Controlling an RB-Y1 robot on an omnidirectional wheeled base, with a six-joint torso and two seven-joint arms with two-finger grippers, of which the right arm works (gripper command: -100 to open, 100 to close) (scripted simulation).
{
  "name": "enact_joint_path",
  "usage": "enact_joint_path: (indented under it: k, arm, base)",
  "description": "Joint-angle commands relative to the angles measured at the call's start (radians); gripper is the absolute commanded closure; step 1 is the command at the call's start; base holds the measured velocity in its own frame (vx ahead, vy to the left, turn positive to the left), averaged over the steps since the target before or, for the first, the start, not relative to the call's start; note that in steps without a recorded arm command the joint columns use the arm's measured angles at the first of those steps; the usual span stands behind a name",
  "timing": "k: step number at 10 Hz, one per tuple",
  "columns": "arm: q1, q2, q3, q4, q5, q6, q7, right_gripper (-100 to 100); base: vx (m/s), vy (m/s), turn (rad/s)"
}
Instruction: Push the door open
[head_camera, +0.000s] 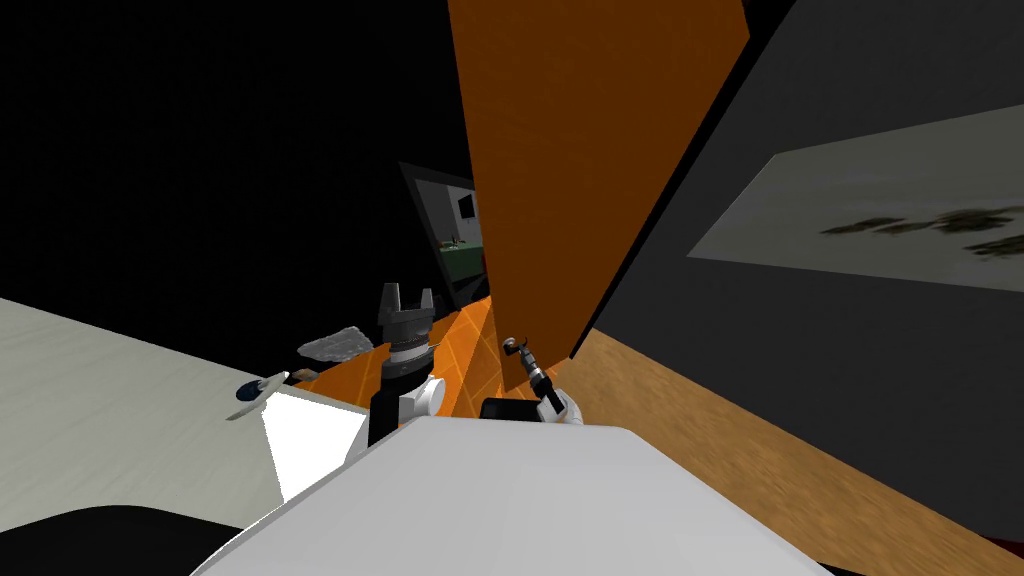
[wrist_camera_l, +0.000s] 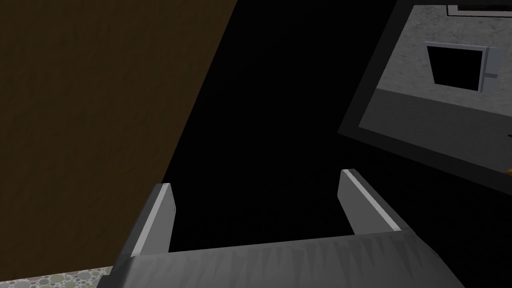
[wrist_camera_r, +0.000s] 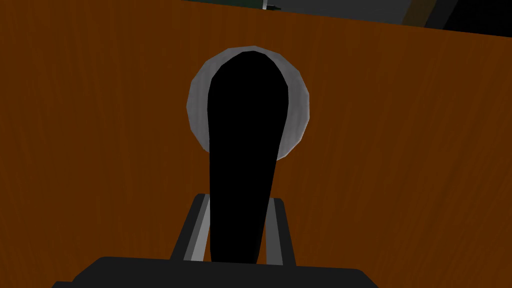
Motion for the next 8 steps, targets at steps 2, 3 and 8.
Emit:
enact_joint_path:
  k: [2,3,8]
  arm:
    - [-0.004,-0.005,-0.046,0.000,-0.010,-0.003,0.012,100]
    - [-0.006,-0.003,-0.058,0.004,-0.013,-0.003,0.015,100]
    - [-0.014,0.008,-0.117,0.020,-0.024,-0.006,0.030,100]
  base:
    - [0.080,0.122,-0.045]
    - [0.067,0.108,-0.041]
    - [0.074,0.103,-0.037]
